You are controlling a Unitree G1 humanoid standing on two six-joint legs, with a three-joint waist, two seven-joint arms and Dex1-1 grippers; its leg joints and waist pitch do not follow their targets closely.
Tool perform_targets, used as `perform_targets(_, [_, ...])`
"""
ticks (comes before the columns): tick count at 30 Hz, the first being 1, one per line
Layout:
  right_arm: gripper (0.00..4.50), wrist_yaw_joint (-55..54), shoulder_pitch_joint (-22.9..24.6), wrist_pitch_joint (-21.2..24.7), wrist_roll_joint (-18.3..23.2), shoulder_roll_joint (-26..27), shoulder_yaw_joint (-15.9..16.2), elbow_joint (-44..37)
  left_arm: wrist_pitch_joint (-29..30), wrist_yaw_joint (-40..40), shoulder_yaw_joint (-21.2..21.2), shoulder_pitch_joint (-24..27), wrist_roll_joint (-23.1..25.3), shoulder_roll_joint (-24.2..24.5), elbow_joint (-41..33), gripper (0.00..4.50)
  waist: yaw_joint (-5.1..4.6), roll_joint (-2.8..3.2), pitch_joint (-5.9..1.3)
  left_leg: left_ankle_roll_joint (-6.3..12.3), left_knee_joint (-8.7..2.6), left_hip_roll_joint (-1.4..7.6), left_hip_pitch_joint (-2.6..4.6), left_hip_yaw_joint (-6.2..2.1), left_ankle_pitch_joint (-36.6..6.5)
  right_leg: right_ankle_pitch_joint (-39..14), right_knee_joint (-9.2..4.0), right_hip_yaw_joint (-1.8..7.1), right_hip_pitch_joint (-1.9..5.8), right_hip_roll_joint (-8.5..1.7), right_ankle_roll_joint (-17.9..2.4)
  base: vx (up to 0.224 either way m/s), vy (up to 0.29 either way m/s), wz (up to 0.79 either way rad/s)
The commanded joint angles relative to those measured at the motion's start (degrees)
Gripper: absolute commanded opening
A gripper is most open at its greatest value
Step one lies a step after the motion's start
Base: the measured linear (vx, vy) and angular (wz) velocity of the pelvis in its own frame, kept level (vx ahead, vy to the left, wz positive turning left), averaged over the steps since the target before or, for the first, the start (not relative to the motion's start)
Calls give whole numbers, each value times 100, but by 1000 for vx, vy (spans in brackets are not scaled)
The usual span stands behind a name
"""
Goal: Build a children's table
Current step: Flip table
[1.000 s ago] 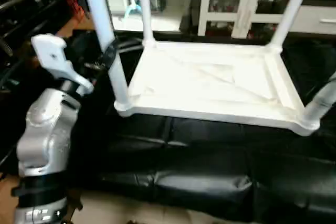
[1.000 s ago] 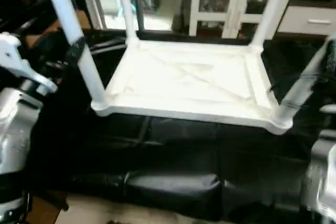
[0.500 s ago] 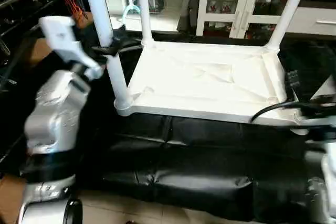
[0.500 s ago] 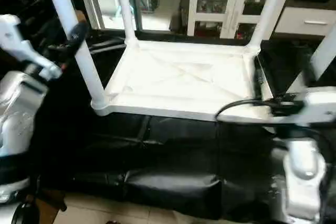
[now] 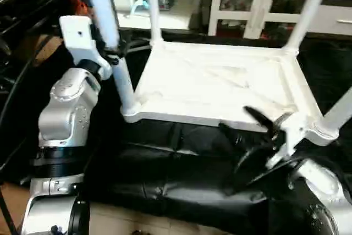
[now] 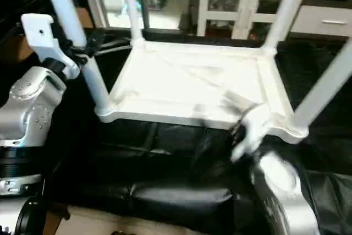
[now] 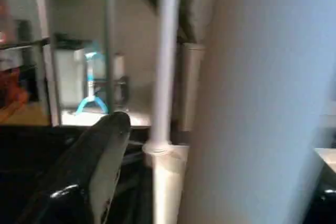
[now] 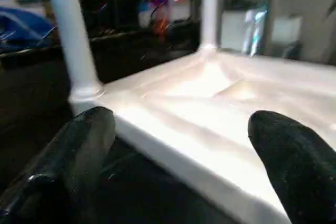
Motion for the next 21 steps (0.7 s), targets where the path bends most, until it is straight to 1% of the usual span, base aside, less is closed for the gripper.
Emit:
perform_targets(1, [450,109,-17,30,-46,-69,48,-92,214,186,154,-1,-94,-6,-49,349,21,-176,-344,338,-433,167,196,-101,-1365,-784,-374,70,177,-81,-1195,0,0,0])
perform_targets(2, [450,31,-48,45,-107,5,31,-75,329,312,255,39,-153,-73,-120,325,37,-144,-329,300,-443,161,204,-105,-1488,-1064,-387,73,167,-91,-1169,0,0,0])
perform_targets(3, [450,-12,-78,47,-138,49,27,-74,380,356,297,55,-187,-110,-149,325,34,-154,-328,264,-447,168,209,-102,-1545,-1171,-390,77,157,-92,-1154,0,0,0])
perform_targets(4, [450,-79,-130,41,-154,128,24,-85,427,431,358,80,-228,-169,-192,310,19,-154,-311,190,-466,169,197,-116,-1613,-1340,-406,73,159,-93,-1110,0,0,0])
perform_targets(6, [450,-132,-181,76,-104,188,22,-133,444,455,392,101,-262,-214,-225,299,-16,-171,-301,85,-476,159,199,-126,-1797,-1608,-428,70,140,-86,-987,0,0,0])
perform_targets(7, [450,-184,-233,118,-15,260,15,-195,489,461,419,125,-323,-258,-265,299,-20,-171,-297,66,-480,161,200,-129,-1831,-1660,-438,74,134,-87,-950,0,0,0])
perform_targets(8, [450,-184,-233,118,-15,260,15,-195,489,461,419,125,-323,-258,-265,287,-20,-177,-296,45,-481,160,210,-127,-1855,-1703,-442,82,121,-89,-920,0,0,0])
perform_targets(9, [450,-188,-269,200,165,280,35,-310,545,516,467,156,-415,-333,-327,266,-27,-187,-299,37,-482,160,206,-129,-1859,-1708,-447,82,121,-82,-907,0,0,0])
perform_targets(10, [450,-174,-285,244,262,280,60,-394,629,583,533,181,-541,-424,-386,263,-21,-178,-304,23,-488,170,212,-135,-1831,-1600,-432,84,129,-80,-933,0,0,0])
perform_targets(11, [450,-151,-293,279,304,296,64,-437,699,693,600,202,-639,-511,-437,260,-22,-182,-302,30,-491,179,208,-133,-1784,-1450,-418,85,139,-76,-962,0,0,0])
perform_targets(12, [450,-139,-293,291,306,309,65,-449,754,784,680,214,-763,-603,-471,252,-24,-199,-310,51,-482,171,198,-128,-1747,-1377,-417,81,136,-68,-953,0,0,0])
perform_targets(13, [450,-144,-294,284,259,348,40,-426,843,966,880,192,-998,-766,-492,228,-23,-203,-311,54,-478,165,200,-127,-1720,-1364,-410,80,139,-75,-957,0,0,0])
perform_targets(15, [450,-166,-301,288,220,395,-7,-404,951,1175,1155,138,-1297,-946,-496,226,-28,-218,-313,98,-467,165,192,-118,-1630,-1324,-419,84,141,-81,-963,0,0,0])
perform_targets(17, [450,-172,-302,290,219,398,-20,-402,968,1226,1230,119,-1385,-988,-489,226,-19,-231,-323,173,-446,149,179,-115,-1449,-1264,-412,87,151,-80,-958,0,0,0])
perform_targets(19, [450,-214,-322,308,233,395,-63,-390,1021,1380,1468,71,-1679,-1103,-478,227,-11,-232,-335,228,-433,148,181,-109,-1317,-1140,-398,87,155,-74,-987,0,0,0])
perform_targets(21, [450,-229,-334,324,244,385,-78,-386,1038,1445,1604,27,-1865,-1181,-459,227,-7,-240,-334,276,-422,142,176,-101,-1253,-1101,-395,83,161,-71,-1011,0,0,0])
